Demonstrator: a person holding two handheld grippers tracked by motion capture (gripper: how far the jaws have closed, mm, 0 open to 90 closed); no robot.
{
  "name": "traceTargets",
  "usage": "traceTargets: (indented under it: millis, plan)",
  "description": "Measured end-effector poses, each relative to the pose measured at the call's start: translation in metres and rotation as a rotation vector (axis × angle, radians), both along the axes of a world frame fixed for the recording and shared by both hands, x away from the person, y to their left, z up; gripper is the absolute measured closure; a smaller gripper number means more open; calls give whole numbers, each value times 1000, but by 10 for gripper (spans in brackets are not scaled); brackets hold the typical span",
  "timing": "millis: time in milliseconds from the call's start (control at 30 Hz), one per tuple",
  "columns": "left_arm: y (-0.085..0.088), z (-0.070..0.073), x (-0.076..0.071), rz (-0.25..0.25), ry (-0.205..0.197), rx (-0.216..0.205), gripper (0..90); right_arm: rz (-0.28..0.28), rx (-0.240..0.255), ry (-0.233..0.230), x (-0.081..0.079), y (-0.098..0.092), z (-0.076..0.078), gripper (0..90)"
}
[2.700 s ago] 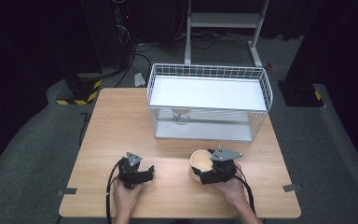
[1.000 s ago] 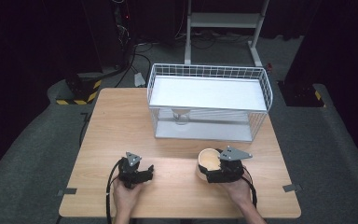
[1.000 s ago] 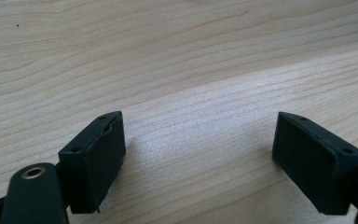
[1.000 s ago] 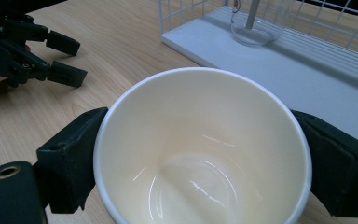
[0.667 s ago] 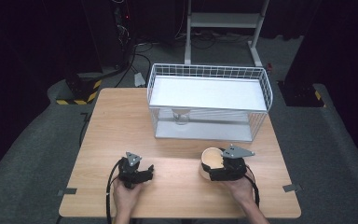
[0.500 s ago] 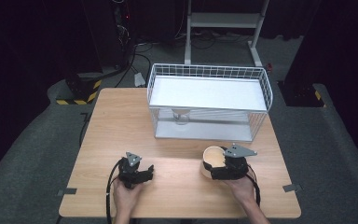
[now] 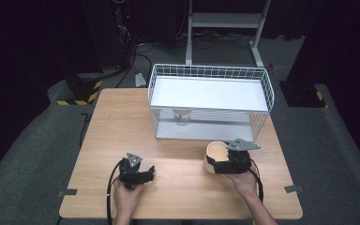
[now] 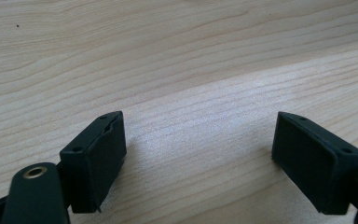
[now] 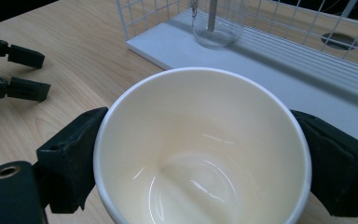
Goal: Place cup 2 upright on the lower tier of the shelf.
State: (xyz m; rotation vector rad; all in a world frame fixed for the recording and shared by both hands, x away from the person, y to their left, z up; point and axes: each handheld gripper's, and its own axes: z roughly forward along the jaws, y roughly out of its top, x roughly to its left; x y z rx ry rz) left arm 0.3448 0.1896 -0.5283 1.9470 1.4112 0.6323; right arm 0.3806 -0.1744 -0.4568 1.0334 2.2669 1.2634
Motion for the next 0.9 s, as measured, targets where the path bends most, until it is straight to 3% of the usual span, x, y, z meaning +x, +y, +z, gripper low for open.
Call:
traceTargets:
  millis: [400, 667, 900]
  plan:
    - [0, 0, 0, 0, 0, 0, 178, -30, -3, -3, 16, -8, 5, 102]
    - [0, 0, 0, 1, 0, -1, 181, -66, -10, 11, 30, -8, 9, 103]
    - [0, 0, 0, 2, 0, -2, 181, -109, -15, -4, 44, -8, 9, 103]
